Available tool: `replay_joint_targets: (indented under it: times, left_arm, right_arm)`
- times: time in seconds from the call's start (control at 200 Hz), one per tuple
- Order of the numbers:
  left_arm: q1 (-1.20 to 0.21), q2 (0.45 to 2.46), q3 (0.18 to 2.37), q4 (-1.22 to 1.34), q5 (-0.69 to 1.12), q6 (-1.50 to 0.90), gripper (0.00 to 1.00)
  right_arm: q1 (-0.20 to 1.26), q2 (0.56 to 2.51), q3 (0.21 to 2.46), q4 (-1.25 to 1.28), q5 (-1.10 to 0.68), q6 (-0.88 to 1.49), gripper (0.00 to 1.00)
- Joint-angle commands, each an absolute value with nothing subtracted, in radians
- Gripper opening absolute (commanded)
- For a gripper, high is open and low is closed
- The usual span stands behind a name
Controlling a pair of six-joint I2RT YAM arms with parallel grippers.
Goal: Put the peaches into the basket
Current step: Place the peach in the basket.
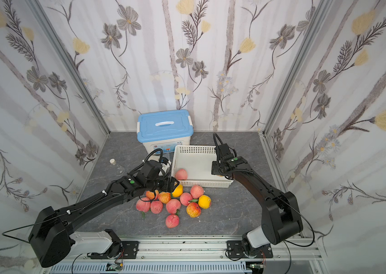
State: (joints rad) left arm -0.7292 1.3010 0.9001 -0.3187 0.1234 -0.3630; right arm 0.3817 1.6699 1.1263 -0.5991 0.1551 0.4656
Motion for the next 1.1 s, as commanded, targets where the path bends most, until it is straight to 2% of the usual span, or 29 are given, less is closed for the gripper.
replay_joint_targets:
  times: [0.0, 0.37, 0.774, 1.094]
  left_arm:
    - [-0.727, 1.309, 0.916, -0.319, 0.110, -0.359, 0.83]
    - [-0.726, 1.325, 0.926, -0.318, 0.121, -0.359, 0.84]
    - [-0.723, 1.336, 0.939, -0.329, 0.119, -0.360, 0.86]
    - [-0.720, 1.338, 0.943, -0.339, 0.111, -0.370, 0.87]
  right_arm:
    - [0.380, 1.711, 1.141, -0.545, 0.179, 0.455, 0.72]
    - [0.380, 1.821, 1.163, -0.518, 0.172, 0.465, 0.72]
    - [0.380, 1.877, 1.164, -0.501, 0.167, 0.474, 0.83]
    - [0.380, 1.822, 1.170, -0.511, 0.175, 0.469, 0.92]
